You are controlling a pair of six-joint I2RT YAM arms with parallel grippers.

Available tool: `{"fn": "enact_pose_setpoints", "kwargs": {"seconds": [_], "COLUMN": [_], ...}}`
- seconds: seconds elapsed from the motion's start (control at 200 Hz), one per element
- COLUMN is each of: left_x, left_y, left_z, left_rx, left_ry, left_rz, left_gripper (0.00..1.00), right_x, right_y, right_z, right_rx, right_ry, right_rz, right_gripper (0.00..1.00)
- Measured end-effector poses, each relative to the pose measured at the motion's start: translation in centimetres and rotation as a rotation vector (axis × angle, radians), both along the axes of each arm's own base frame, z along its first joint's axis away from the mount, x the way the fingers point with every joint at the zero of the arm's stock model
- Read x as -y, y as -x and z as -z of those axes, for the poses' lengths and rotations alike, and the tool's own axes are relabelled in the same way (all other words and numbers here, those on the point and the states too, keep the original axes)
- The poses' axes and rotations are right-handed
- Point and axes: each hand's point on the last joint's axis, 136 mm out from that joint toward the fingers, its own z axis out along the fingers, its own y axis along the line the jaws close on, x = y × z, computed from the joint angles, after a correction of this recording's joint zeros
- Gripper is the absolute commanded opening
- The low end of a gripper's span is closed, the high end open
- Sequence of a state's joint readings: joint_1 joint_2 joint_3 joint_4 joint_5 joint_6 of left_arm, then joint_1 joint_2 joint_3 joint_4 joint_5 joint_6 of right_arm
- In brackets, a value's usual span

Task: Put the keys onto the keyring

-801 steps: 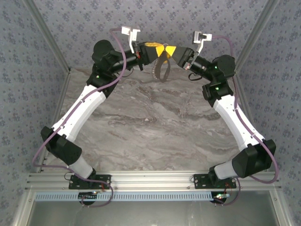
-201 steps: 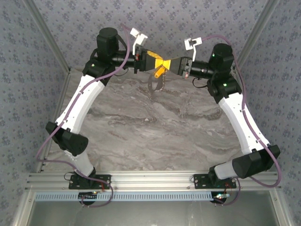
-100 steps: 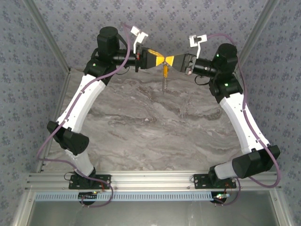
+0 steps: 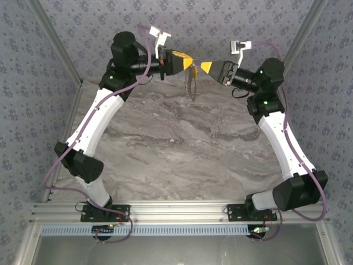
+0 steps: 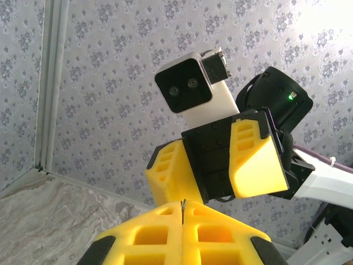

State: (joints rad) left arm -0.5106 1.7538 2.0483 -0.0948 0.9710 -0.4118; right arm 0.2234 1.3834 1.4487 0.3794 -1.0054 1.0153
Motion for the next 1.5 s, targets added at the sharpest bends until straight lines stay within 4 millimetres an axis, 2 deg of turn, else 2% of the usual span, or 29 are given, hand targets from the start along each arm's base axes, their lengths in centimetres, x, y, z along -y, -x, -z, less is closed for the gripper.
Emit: {"fn": "enact_pose_setpoints", "kwargs": {"seconds": [0.26, 0.48, 0.69, 0.949, 1.109, 1.239, 1.499], "left_x": [-0.1, -0.1, -0.1, -0.1, -0.2, -0.1, 0.0], "left_y": [0.0, -0.1, -0.1, -0.1, -0.3, -0.5, -0.9], "left_z": [-1.1, -1.4, -1.5, -1.6, -1.5, -1.3, -0.7], "left_rx": [0.005, 0.001, 0.0, 0.001, -0.002, -0.008, -0.024], "left_ry": [0.037, 0.05, 0.053, 0.056, 0.056, 0.054, 0.055], "left_rz": [-0.003, -0.008, -0.008, -0.011, -0.021, -0.027, -0.035], "left_gripper": [0.0, 0.0, 0.0, 0.0, 0.0, 0.0, 0.0], "right_x": [-0.8, -2.1, -2.4, -2.4, -2.4, -2.2, -2.3], "right_y": [0.7, 0.1, 0.1, -0.2, -0.2, 0.0, 0.0], "right_z": [-1.0, -0.1, 0.1, 0.3, 0.3, 0.4, 1.0], "right_rx": [0.032, 0.008, 0.0, -0.001, 0.006, 0.006, -0.016], "right_ry": [-0.029, -0.033, -0.034, -0.029, -0.026, -0.023, -0.017], "right_rz": [-0.03, -0.059, -0.064, -0.053, -0.051, -0.045, -0.047], "right_gripper": [0.48, 0.48, 0.43, 0.19, 0.12, 0.0, 0.0]}}
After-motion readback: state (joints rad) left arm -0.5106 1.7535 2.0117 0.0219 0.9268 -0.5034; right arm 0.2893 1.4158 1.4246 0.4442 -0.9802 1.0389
